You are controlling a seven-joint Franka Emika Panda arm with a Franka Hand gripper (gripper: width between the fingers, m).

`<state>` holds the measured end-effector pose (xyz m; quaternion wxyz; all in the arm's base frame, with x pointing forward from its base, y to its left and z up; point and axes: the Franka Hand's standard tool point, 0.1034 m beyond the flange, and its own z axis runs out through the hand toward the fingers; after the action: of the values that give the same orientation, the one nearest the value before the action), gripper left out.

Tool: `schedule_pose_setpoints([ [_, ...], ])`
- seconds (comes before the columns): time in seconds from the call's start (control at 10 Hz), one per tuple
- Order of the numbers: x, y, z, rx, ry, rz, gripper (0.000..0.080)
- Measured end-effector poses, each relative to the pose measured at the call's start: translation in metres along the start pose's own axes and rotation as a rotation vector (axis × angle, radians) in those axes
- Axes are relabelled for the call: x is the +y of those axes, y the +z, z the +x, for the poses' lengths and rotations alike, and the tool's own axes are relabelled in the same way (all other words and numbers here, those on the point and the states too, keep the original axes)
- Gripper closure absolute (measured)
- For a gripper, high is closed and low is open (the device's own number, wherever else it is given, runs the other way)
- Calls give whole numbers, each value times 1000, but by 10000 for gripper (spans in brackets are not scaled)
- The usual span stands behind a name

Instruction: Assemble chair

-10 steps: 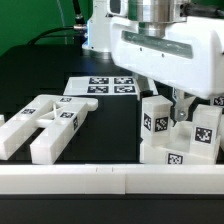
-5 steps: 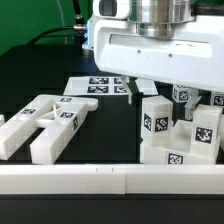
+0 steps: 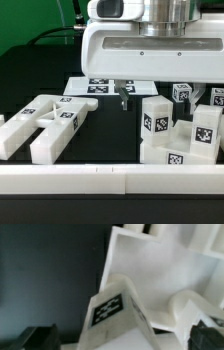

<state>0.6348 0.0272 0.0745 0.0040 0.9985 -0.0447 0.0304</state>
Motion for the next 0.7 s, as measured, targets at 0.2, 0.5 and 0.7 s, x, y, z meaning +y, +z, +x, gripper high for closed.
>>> schedule_pose_setpoints([
  [0.2,3,2,0,-2,-181,-8,150],
  [0.5,6,1,0,-7,-375,-34,150],
  [0.7,7,1,0,-7,-421,-37,272],
])
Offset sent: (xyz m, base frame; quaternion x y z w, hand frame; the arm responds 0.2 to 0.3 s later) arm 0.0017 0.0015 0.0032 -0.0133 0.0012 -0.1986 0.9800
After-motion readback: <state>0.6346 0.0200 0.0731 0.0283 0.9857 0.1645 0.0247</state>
